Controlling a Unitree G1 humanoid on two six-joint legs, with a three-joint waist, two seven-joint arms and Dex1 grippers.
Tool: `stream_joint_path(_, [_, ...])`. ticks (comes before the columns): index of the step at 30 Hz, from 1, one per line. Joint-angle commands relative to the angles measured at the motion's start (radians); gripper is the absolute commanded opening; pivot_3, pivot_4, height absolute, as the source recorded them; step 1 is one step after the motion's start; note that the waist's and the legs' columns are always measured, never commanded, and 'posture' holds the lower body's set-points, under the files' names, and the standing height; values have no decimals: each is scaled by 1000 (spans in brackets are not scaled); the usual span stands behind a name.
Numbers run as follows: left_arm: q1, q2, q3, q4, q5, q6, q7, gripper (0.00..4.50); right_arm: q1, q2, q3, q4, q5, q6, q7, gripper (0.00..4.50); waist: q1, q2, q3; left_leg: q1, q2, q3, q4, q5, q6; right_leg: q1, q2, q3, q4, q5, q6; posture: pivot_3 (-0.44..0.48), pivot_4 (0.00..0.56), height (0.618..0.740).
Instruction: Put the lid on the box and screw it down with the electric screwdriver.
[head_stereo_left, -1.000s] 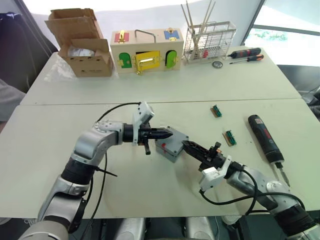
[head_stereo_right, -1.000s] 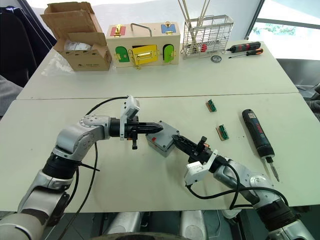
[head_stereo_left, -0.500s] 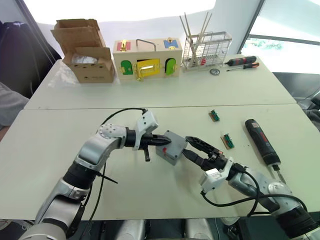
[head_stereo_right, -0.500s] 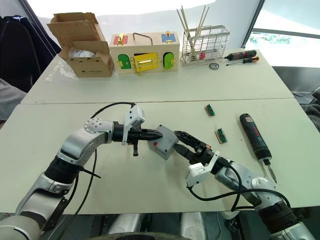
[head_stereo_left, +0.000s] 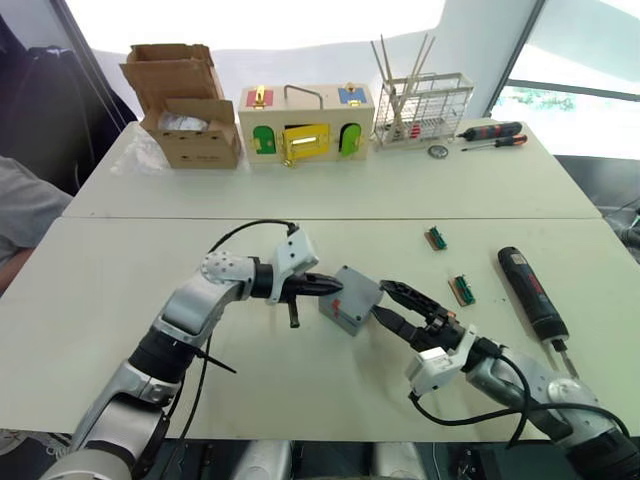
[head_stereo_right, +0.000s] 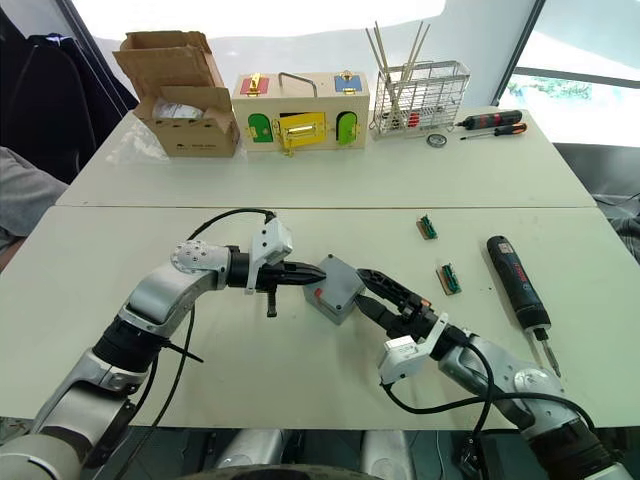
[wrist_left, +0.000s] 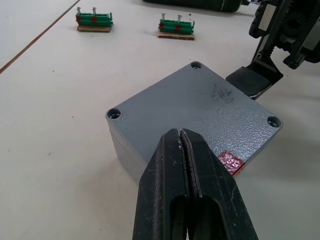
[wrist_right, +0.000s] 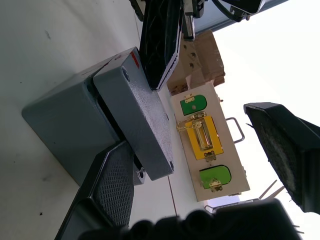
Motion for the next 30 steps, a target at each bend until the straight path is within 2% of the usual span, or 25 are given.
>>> stream_joint_path(1, [39,16,-73,79,87,15,2,0,52,-33,-9,-7,-11,-16,0,4157,0,0,0,0,0,-1,0,0,0,1,0,0,-1,0,0,0,150,740])
stream_joint_path(9, [47,-6,-70,90,102,9,13,0,78,-54,-56,-51,39,-64,-8,4157,-1,4,-2,1,0,-1,0,0,1,2,0,0,-1,0,0,0,150,740])
stream_joint_path(11, [48,-18,-48,82,84,11,19,0,89,-61,-72,-43,64,-70,3,4157,0,4,-2,1,0,-2,0,0,1,2,0,0,-1,-1,1,0,150,740])
stream_joint_path(13, [40,-47,51,38,-17,62,34,0,113,-51,-105,-50,160,-51,44,4157,0,3,-2,0,-1,-2,0,-1,1,2,0,0,-3,-1,1,0,150,740])
stream_joint_path(15, [25,-73,184,-27,-154,147,53,0,132,-24,-134,-79,352,3,129,3493,-3,2,3,0,0,-2,0,-1,1,2,0,0,-3,-1,1,0,150,740])
stream_joint_path(16, [14,-79,239,-50,-210,191,67,0,137,-7,-146,-99,445,41,174,3399,-4,1,9,-1,0,-2,0,-1,1,1,0,0,-2,-1,1,0,150,740])
stream_joint_path(19, [-30,-91,402,-76,-339,311,163,0,131,71,-181,-188,712,226,295,2503,-11,-1,15,-7,1,-2,0,0,1,-7,1,0,0,0,2,0,150,740])
stream_joint_path(21, [-49,-90,478,-74,-379,355,234,0,112,133,-202,-252,855,374,350,1658,-12,0,15,-16,1,-3,0,1,-1,-17,2,0,2,2,3,0,150,740])
stream_joint_path(24, [-27,-53,492,-87,-359,359,260,0,80,201,-215,-328,996,554,411,125,-12,0,15,-18,1,-3,0,5,-8,-18,1,0,2,2,3,0,150,740])
stream_joint_path(30, [35,-13,417,-85,-292,300,243,0,57,258,-234,-437,1330,953,519,51,2,1,18,-19,0,-3,-1,2,-4,-19,1,0,1,2,3,0,150,740])
